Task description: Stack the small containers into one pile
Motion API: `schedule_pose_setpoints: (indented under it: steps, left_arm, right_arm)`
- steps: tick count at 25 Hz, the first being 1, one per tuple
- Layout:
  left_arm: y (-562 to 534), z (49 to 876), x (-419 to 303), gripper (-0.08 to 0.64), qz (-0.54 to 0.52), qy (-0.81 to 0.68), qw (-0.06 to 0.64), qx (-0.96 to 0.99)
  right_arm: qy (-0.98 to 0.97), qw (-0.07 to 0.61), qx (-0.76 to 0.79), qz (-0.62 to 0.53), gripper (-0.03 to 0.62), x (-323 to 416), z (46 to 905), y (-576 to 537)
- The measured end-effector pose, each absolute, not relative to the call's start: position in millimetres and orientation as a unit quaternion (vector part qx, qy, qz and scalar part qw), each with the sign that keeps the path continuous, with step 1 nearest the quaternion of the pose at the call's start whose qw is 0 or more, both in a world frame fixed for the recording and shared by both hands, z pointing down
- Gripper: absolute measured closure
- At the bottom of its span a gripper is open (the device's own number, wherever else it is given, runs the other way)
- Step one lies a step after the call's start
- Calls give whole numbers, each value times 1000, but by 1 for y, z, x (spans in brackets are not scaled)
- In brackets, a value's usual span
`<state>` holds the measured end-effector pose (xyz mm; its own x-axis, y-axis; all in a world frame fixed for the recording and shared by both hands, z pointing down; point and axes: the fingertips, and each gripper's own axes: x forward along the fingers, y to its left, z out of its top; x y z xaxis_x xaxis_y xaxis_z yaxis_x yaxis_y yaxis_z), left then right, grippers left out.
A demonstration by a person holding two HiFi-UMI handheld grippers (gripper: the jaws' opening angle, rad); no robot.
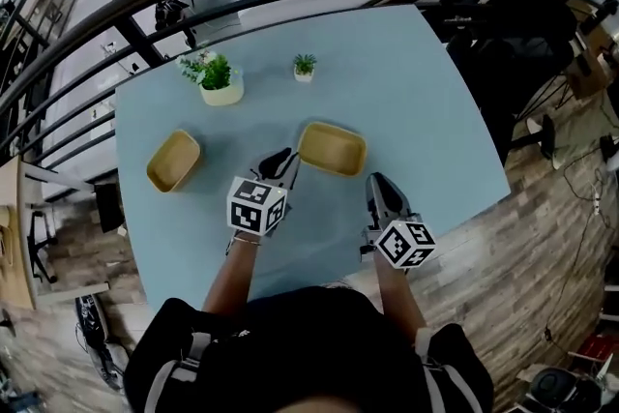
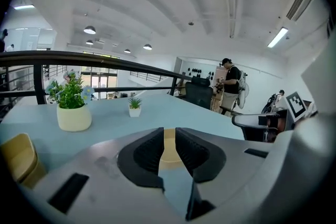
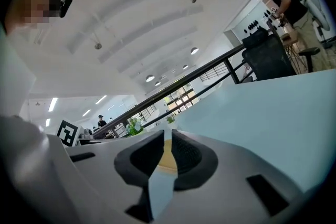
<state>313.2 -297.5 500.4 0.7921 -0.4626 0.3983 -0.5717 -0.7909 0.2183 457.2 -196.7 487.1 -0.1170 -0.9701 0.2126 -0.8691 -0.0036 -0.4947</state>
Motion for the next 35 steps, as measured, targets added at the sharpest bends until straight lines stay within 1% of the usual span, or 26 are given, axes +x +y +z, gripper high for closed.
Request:
schedule_pose_setpoints:
  steps: [2,4,7,9,10,12,19,26,35]
  left_arm:
    - [-303,510,314,487,178,-286,175,925]
    - [-308,522,317,421,194,-290,185,919]
    - [-313,542,319,385,223,-292,198,909]
    - [-314,555,320,367,241,-293,207,902]
    - [-316,559,321,362,247,-294,211,899]
    - [-321,568,325,357,258,-295,215,895]
    - [-332,596,338,350,284,-287,243,882]
    - [-329,609,353,350,292,-269,258,881]
    - [-323,608,359,350,288,-258,268,882]
  right_arm:
    - [703,87,-651,-273,552,462,496,-204]
    - [706,78,-645,-282,540,467,505,-212]
    - [707,62,-636,-303,508,469,525,-221]
    - [706,53,-631,-317,497,469,537,-226]
    - [705,48,-629,-324,497,470,542,-228]
    - [702,39,-628,-334,474,473,551,-235]
    - [699,26,-615,-364,428,473,573,-244]
    - [699,27,-595,-396,420,467,588,-249]
    - [699,32,-592,-400,419,464,587,-254]
